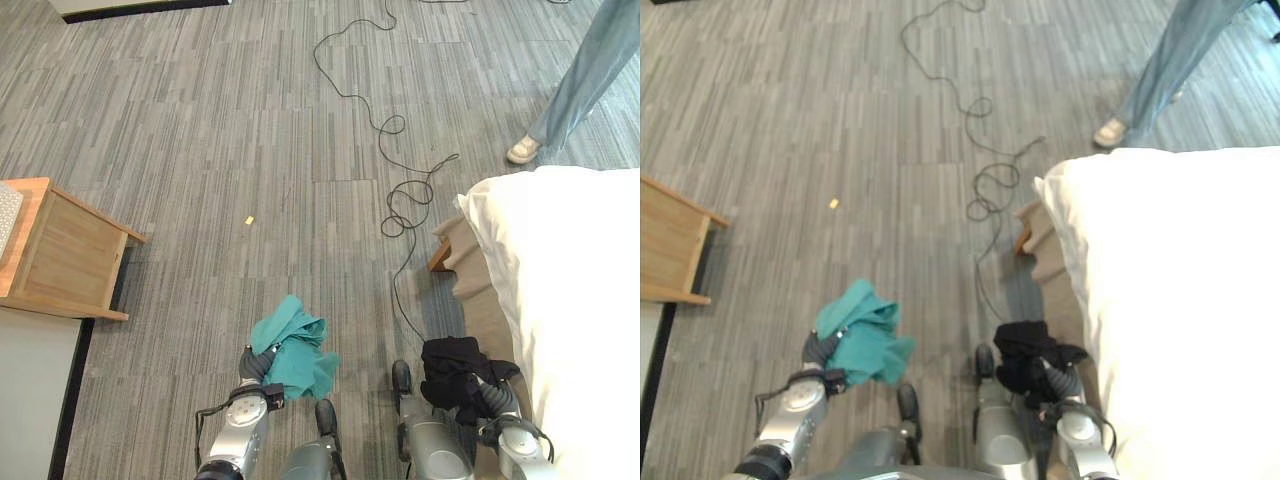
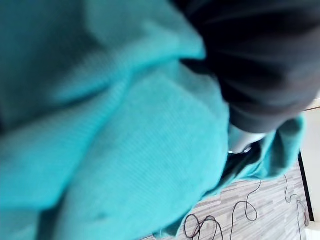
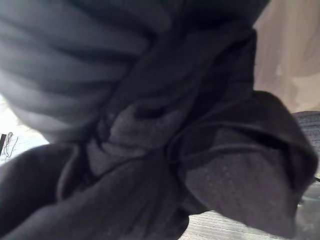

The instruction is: Tidy up the quilt and then pick up the clothes from the bed and put them into the laundry hamper.

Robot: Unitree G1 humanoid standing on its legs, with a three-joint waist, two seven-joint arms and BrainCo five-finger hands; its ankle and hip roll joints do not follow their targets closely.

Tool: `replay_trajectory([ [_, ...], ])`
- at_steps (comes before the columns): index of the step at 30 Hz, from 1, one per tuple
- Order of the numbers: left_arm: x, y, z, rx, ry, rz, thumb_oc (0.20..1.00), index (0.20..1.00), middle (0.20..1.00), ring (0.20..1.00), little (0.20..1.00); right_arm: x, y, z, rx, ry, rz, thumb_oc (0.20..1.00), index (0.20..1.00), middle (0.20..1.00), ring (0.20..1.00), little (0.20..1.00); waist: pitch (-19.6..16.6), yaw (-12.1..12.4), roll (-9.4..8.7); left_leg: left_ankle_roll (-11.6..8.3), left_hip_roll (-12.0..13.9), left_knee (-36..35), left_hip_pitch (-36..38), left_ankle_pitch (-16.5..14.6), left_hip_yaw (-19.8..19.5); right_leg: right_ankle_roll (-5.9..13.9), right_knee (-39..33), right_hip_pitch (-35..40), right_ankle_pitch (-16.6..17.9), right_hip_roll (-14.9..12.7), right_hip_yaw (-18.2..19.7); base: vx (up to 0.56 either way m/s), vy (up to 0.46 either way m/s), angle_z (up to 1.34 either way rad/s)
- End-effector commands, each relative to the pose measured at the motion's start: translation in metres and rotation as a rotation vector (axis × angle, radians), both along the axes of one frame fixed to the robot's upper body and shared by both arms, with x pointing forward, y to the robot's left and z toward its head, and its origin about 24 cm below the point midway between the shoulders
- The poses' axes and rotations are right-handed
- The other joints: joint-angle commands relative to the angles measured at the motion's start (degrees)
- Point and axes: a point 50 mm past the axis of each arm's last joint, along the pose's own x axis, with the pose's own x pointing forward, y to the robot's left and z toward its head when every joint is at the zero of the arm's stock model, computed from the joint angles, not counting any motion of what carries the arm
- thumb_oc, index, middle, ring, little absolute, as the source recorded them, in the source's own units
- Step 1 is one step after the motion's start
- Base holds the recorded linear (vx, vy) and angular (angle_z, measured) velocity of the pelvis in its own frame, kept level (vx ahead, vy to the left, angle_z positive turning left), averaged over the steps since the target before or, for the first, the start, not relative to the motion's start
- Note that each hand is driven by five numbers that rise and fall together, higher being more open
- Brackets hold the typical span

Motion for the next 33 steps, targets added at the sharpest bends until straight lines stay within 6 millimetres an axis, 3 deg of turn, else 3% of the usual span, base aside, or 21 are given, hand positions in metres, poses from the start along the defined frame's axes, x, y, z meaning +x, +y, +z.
replay_trajectory([
  [1,0.107,-0.071,0.119,-0.037,-0.491,-0.211,0.200,0.200,0.200,0.200,0.200,0.048,-0.025,0.028,-0.068,-0.085,0.132,0.200,0.200,0.200,0.200,0.200,2.93,0.98,2.92,0.06,-1.15,-0.08,-0.30,-2.05,-9.20,2.52,8.36,4.87,-16.19,3.59,10.27,0.01,-0.045,0.15],
  [6,0.102,-0.068,0.113,-0.049,-0.474,-0.194,0.200,0.200,0.200,0.200,0.200,0.042,-0.021,0.024,-0.067,-0.055,0.171,0.200,0.200,0.200,0.200,0.200,3.01,1.61,3.34,-1.46,0.61,0.56,1.15,-1.47,-9.23,1.01,11.06,4.85,-18.32,5.06,9.22,0.08,-0.172,-0.02],
  [8,0.098,-0.066,0.110,-0.073,-0.471,-0.182,0.200,0.200,0.200,0.200,0.200,0.039,-0.024,0.028,-0.084,-0.072,0.191,0.200,0.200,0.200,0.200,0.200,4.82,2.39,1.87,-2.46,1.38,13.17,-3.32,-1.93,-9.53,-0.36,10.69,8.03,-19.04,4.36,8.68,0.13,-0.305,0.23],
  [9,0.098,-0.066,0.109,-0.078,-0.467,-0.176,0.200,0.200,0.200,0.200,0.200,0.037,-0.027,0.030,-0.096,-0.076,0.192,0.200,0.200,0.200,0.200,0.200,5.38,2.32,1.51,-2.65,1.68,18.67,-6.97,-0.21,-9.72,-0.87,10.68,8.98,-19.35,3.85,7.60,0.21,-0.330,0.82],
  [10,0.095,-0.064,0.103,-0.085,-0.449,-0.152,0.200,0.200,0.200,0.200,0.200,0.033,-0.033,0.032,-0.110,-0.074,0.183,0.200,0.200,0.200,0.200,0.200,5.33,2.00,0.45,-1.64,2.43,23.42,-10.48,0.93,-5.97,-1.51,10.43,11.26,-20.41,2.68,5.67,0.32,-0.212,1.34],
  [11,0.093,-0.061,0.100,-0.081,-0.438,-0.136,0.200,0.200,0.200,0.200,0.200,0.030,-0.036,0.031,-0.111,-0.066,0.173,0.200,0.200,0.200,0.200,0.200,4.61,2.11,-0.03,-1.01,1.41,22.56,-12.84,-1.05,-2.28,-1.05,8.94,13.49,-21.23,1.59,4.80,0.76,-0.153,0.96],
  [12,0.087,-0.052,0.087,-0.062,-0.389,-0.102,0.200,0.200,0.200,0.200,0.200,0.030,-0.039,0.032,-0.130,-0.055,0.178,0.200,0.200,0.200,0.200,0.200,2.40,4.10,0.69,-0.58,-2.55,14.50,-15.79,-0.87,1.19,-0.08,5.52,16.93,-22.12,2.17,4.76,0.85,-0.047,0.72],
  [13,0.084,-0.047,0.082,-0.046,-0.367,-0.081,0.200,0.200,0.200,0.200,0.200,0.031,-0.039,0.032,-0.139,-0.052,0.180,0.200,0.200,0.200,0.200,0.200,1.81,5.02,0.94,-0.97,-2.79,10.72,-17.29,0.42,2.95,0.32,4.94,18.68,-23.02,2.59,4.47,0.86,-0.023,0.23],
  [17,0.067,-0.029,0.059,-0.001,-0.268,-0.028,0.200,0.200,0.200,0.200,0.200,0.040,-0.038,0.041,-0.170,-0.088,0.201,0.200,0.200,0.200,0.200,0.200,-0.99,8.23,-1.07,0.06,-3.78,6.06,-17.57,2.44,2.92,1.62,7.27,23.17,-25.21,2.27,3.83,0.74,-0.018,-0.12],
  [19,0.055,-0.026,0.040,0.027,-0.175,-0.036,0.200,0.200,0.200,0.200,0.200,0.036,-0.032,0.039,-0.161,-0.091,0.213,0.200,0.200,0.200,0.200,0.200,-2.13,8.50,-3.09,2.33,-5.43,6.92,-15.42,2.14,1.45,4.60,16.59,21.69,-19.55,1.58,3.37,0.53,0.016,-0.62],
  [20,0.049,-0.023,0.030,0.044,-0.122,-0.027,0.200,0.200,0.200,0.200,0.200,0.037,-0.031,0.041,-0.163,-0.098,0.220,0.200,0.200,0.200,0.200,0.200,-2.06,8.42,-4.25,3.56,-6.14,7.27,-13.68,1.08,1.73,8.90,25.40,19.72,-13.14,1.04,3.48,0.57,0.058,-0.41],
  [22,0.043,-0.018,0.022,0.071,-0.074,-0.016,0.200,0.200,0.200,0.200,0.200,0.044,-0.026,0.050,-0.178,-0.142,0.259,0.200,0.200,0.200,0.200,0.200,-1.00,7.03,-3.81,4.86,-6.04,5.77,-7.30,-0.84,1.33,12.35,39.27,14.48,-4.27,-0.15,2.39,0.63,0.076,-0.20],
  [23,0.042,-0.017,0.022,0.078,-0.071,-0.011,0.200,0.200,0.200,0.200,0.200,0.048,-0.026,0.055,-0.186,-0.166,0.269,0.200,0.200,0.200,0.200,0.200,-0.36,6.23,-2.12,5.11,-4.91,3.33,-3.22,-1.17,0.34,10.58,44.75,10.26,-4.84,0.53,1.85,0.71,0.042,0.20],
  [24,0.042,-0.017,0.022,0.079,-0.072,-0.009,0.200,0.200,0.200,0.200,0.200,0.050,-0.024,0.059,-0.190,-0.187,0.278,0.200,0.200,0.200,0.200,0.200,0.60,5.37,-0.87,5.03,-3.90,1.63,-0.07,-1.34,-1.33,8.83,48.96,6.08,-8.73,1.63,0.60,0.68,-0.030,0.47],
  [25,0.043,-0.018,0.022,0.081,-0.076,-0.020,0.200,0.200,0.200,0.200,0.200,0.051,-0.025,0.062,-0.194,-0.201,0.282,0.200,0.200,0.200,0.200,0.200,1.28,4.24,-0.46,4.69,-3.59,0.71,2.40,-1.86,-3.08,7.37,47.23,2.69,-12.10,2.78,0.35,0.47,-0.058,0.46],
  [26,0.043,-0.018,0.022,0.081,-0.076,-0.020,0.200,0.200,0.200,0.200,0.200,0.051,-0.025,0.062,-0.194,-0.201,0.282,0.200,0.200,0.200,0.200,0.200,1.26,4.16,-0.34,4.65,-3.48,0.69,2.35,-1.81,-3.18,7.32,47.08,2.72,-11.98,2.87,0.22,0.60,-0.170,0.88],
  [28,0.044,-0.015,0.023,0.110,-0.080,-0.035,0.200,0.200,0.200,0.200,0.200,0.052,-0.026,0.068,-0.212,-0.224,0.294,0.200,0.200,0.200,0.200,0.200,2.17,1.80,-0.17,2.97,-3.10,0.26,6.39,-3.73,-8.55,5.44,31.30,-2.17,-17.74,4.29,1.26,0.59,-0.220,1.16],
  [29,0.044,-0.015,0.023,0.110,-0.080,-0.035,0.200,0.200,0.200,0.200,0.200,0.052,-0.026,0.068,-0.212,-0.224,0.294,0.200,0.200,0.200,0.200,0.200,2.16,1.71,-0.05,2.93,-2.96,0.24,6.36,-3.67,-8.64,5.41,30.90,-2.00,-17.49,4.39,1.13,0.46,-0.204,1.49],
  [30,0.040,-0.012,0.019,0.115,-0.064,-0.025,0.200,0.200,0.200,0.200,0.200,0.051,-0.029,0.069,-0.232,-0.224,0.296,0.200,0.200,0.200,0.200,0.200,2.02,1.33,-0.32,2.12,-3.00,0.01,7.73,-4.92,-10.70,5.26,19.71,-2.49,-16.41,3.41,2.53,0.89,-0.464,1.58],
  [31,0.040,-0.008,0.015,0.150,-0.036,-0.029,0.200,0.200,0.200,0.200,0.200,0.046,-0.035,0.072,-0.284,-0.210,0.310,0.200,0.200,0.200,0.200,0.200,1.70,-1.37,-0.50,0.29,-2.01,-0.08,11.24,-8.30,-15.51,7.63,3.40,-7.40,-10.60,2.08,13.16,0.90,-0.459,1.47],
  [33,0.038,-0.007,0.014,0.155,-0.036,-0.032,0.200,0.200,0.200,0.200,0.200,0.043,-0.035,0.072,-0.289,-0.207,0.315,0.200,0.200,0.200,0.200,0.200,1.72,-1.76,-0.20,-0.23,-0.47,-0.03,13.04,-8.88,-16.13,8.45,4.44,-8.05,-10.40,2.39,14.36,0.50,-0.295,1.33],
])
